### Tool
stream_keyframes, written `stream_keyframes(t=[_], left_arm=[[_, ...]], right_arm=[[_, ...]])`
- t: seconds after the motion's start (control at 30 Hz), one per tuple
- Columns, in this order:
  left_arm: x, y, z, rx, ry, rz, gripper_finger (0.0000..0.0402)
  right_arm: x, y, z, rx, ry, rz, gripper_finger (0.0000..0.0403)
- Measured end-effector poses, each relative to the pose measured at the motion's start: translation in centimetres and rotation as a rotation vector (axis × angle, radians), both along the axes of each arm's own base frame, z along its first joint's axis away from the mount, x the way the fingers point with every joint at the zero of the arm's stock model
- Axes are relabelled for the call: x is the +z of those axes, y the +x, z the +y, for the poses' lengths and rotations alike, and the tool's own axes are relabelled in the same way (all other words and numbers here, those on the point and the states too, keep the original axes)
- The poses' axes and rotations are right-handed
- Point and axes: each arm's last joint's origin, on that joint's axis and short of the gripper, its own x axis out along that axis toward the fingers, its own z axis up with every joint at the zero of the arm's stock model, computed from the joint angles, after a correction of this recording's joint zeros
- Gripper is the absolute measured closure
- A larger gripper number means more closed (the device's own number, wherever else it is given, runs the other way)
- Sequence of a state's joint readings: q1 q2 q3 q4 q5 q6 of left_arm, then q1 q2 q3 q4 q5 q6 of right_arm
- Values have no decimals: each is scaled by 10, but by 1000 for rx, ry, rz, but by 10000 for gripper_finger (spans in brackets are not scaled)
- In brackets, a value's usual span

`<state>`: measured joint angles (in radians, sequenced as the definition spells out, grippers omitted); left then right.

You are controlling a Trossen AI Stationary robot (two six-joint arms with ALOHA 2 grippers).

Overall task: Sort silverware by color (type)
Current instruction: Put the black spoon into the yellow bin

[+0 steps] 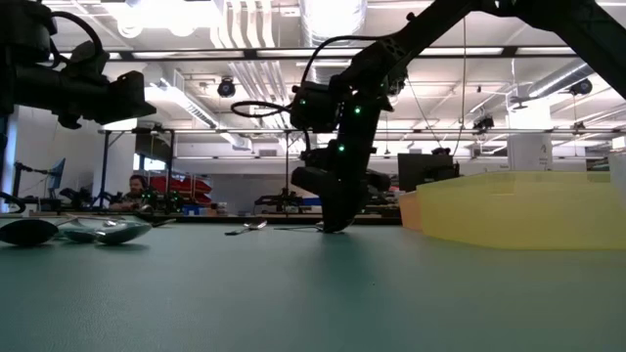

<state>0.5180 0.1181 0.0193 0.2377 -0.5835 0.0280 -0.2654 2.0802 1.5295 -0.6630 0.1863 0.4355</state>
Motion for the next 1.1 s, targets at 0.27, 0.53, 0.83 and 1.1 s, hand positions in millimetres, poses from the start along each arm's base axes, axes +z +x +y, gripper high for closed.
stream_keyframes(t=[0.27, 0.53, 0.83, 1.1], left_arm=[[0, 0, 0, 0, 0, 0, 325], [0, 0, 0, 1, 0, 0, 325], [0, 0, 0, 1, 0, 0, 325], [0, 0, 0, 1, 0, 0, 325]], right_arm=[[8, -18, 23, 45, 60, 190, 255], [43, -21, 32, 71, 44, 81, 255], [57, -9, 31, 62, 1, -87, 255], [15, -3, 26, 64, 10, 19, 255]])
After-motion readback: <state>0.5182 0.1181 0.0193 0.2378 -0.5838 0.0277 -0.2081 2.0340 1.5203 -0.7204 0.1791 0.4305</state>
